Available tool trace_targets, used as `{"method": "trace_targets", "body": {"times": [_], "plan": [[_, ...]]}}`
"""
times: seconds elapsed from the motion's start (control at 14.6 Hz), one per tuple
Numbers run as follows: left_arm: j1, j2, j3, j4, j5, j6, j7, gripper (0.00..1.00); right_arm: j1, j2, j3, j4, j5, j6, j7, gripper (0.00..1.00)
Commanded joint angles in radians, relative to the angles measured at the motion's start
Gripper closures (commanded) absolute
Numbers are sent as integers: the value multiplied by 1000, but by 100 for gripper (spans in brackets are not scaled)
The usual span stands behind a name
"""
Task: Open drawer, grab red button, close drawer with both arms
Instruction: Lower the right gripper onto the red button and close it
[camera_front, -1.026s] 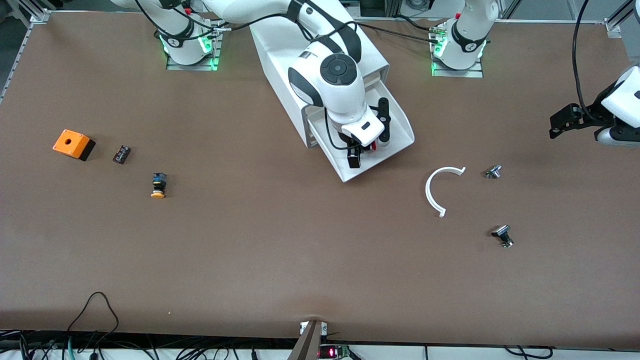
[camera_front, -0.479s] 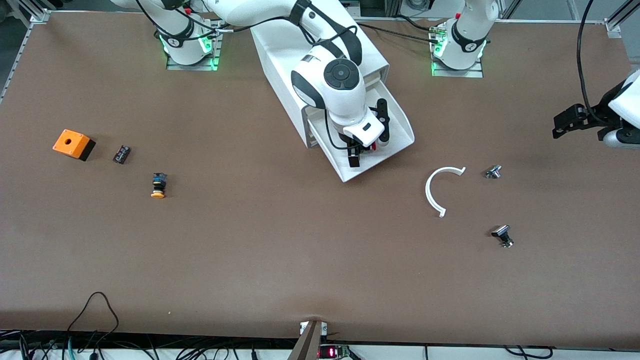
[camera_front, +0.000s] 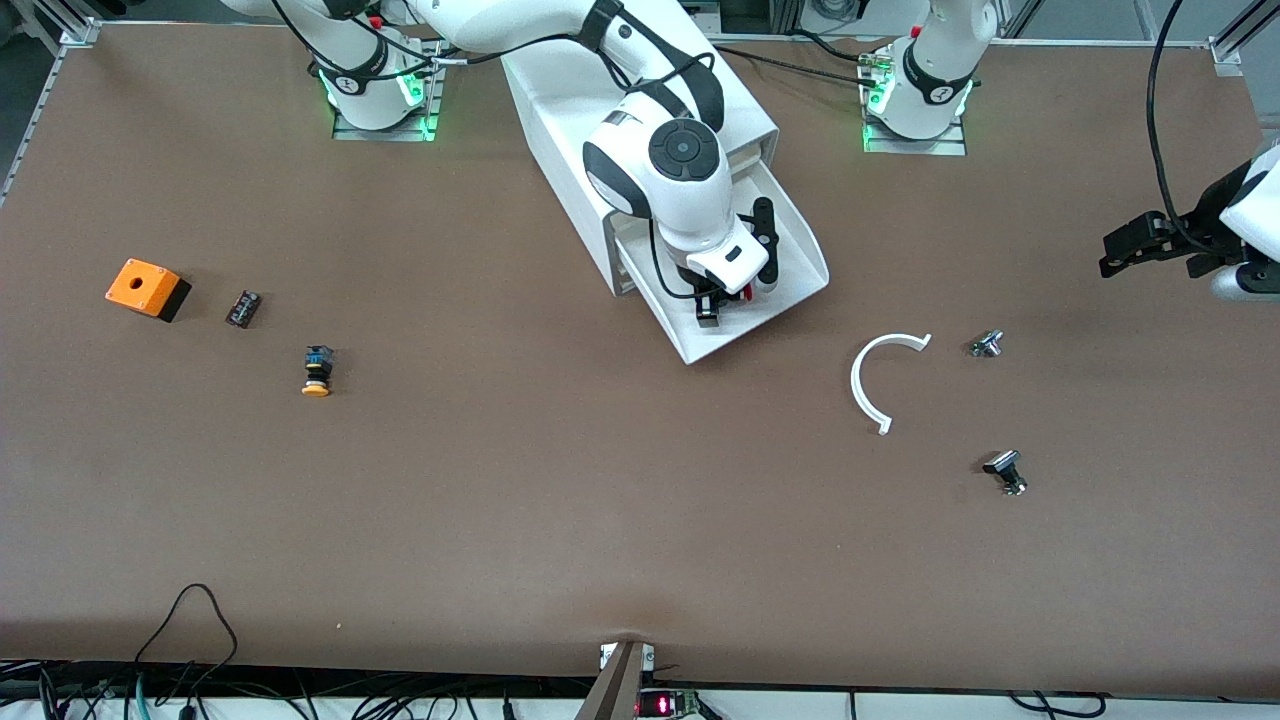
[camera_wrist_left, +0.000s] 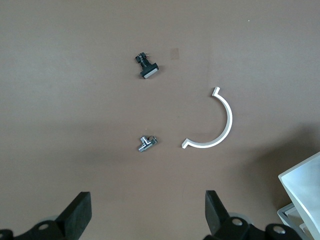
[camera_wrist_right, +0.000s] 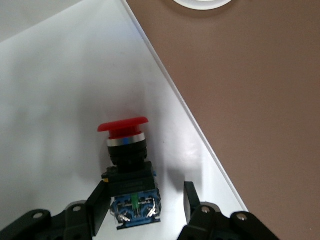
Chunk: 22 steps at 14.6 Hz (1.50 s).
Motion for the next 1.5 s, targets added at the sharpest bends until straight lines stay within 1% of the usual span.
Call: {"method": "trace_targets", "body": {"times": [0.0, 0.21, 0.55, 1.03, 1.44], "plan": [[1, 17, 0, 37, -18, -29, -10, 0, 2, -4, -2, -8, 15, 15, -15, 43], [1, 17, 0, 37, -19, -33, -10, 0, 0, -4, -2, -7, 15, 15, -15, 51], [1, 17, 0, 37, -18, -33, -11, 0, 10, -4, -2, -7, 15, 18, -7, 67], [1, 17, 0, 37, -19, -36, -11, 0, 28, -16, -2, -1, 19, 70, 63, 68], [4, 17, -1, 42, -22, -36, -11, 0, 34, -93, -10, -5, 25, 70, 274, 69]]}}
